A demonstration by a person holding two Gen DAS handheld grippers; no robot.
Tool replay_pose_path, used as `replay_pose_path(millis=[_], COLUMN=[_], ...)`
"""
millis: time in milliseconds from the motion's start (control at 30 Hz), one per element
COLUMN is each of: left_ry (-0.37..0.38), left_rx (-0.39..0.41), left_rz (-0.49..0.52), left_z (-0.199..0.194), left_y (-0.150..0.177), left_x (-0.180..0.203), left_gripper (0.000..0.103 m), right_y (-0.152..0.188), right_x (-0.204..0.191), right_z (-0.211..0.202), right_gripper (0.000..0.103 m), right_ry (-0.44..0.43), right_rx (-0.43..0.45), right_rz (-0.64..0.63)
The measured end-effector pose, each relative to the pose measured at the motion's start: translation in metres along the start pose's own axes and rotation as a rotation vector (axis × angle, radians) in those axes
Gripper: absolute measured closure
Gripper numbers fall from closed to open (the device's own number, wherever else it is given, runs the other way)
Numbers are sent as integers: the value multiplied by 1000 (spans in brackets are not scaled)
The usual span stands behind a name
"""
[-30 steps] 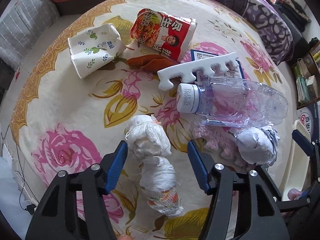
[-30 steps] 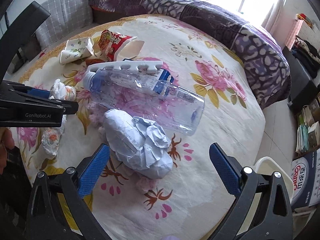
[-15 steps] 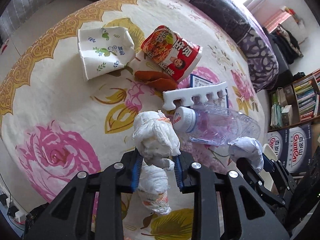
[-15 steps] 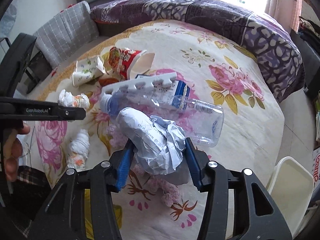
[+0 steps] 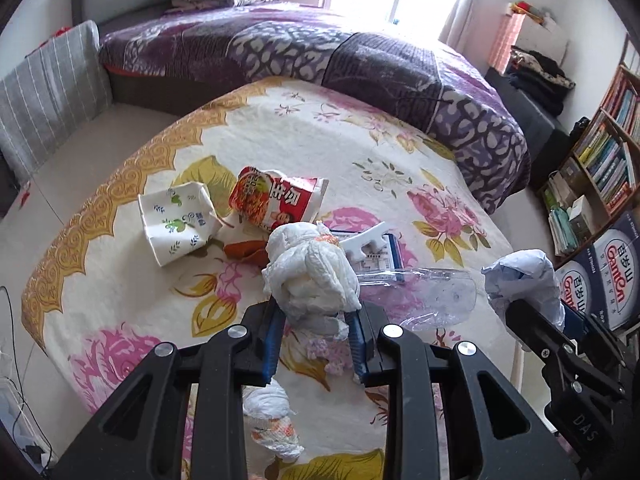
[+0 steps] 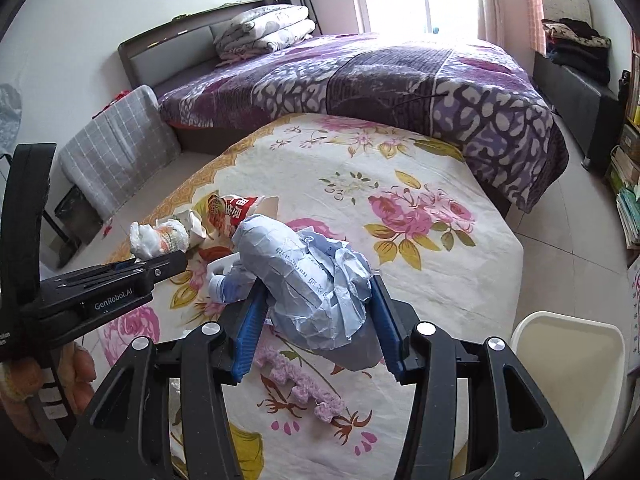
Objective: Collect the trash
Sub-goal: 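Drop the plastic bag into the bin with the right tool while the left tool carries the tissue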
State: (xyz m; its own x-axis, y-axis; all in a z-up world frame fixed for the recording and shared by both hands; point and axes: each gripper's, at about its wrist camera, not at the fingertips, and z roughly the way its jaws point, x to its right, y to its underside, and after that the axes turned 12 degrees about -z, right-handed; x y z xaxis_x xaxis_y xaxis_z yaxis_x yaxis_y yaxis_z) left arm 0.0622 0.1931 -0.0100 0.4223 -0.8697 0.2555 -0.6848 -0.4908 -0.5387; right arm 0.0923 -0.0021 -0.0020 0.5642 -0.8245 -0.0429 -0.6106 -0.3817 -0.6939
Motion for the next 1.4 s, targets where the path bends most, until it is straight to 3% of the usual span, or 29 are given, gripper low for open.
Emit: replay_pose_path(millis=[600, 1033, 1133, 1267, 1400], left_ry=[15, 99, 124, 151, 172], left_rx=[164, 111, 86, 51, 29], left_rz=[187, 270, 297, 330, 377], left_z=[-11, 0, 5, 11, 14], left_y=[33, 61, 70, 82, 99], left_x=[89, 147, 162, 180, 200], left_gripper=[75, 75, 74, 74, 74], right_y=[22, 67, 79, 93, 104], right_x=[55, 138, 159, 182, 198], right_z=[-29, -62, -70, -89, -105], right_gripper=[55, 51, 45, 30, 24], right_ry=[184, 338, 380, 442, 500], right_rx=[-11, -72, -87, -65, -42], right_rz=[163, 454, 528, 602, 639])
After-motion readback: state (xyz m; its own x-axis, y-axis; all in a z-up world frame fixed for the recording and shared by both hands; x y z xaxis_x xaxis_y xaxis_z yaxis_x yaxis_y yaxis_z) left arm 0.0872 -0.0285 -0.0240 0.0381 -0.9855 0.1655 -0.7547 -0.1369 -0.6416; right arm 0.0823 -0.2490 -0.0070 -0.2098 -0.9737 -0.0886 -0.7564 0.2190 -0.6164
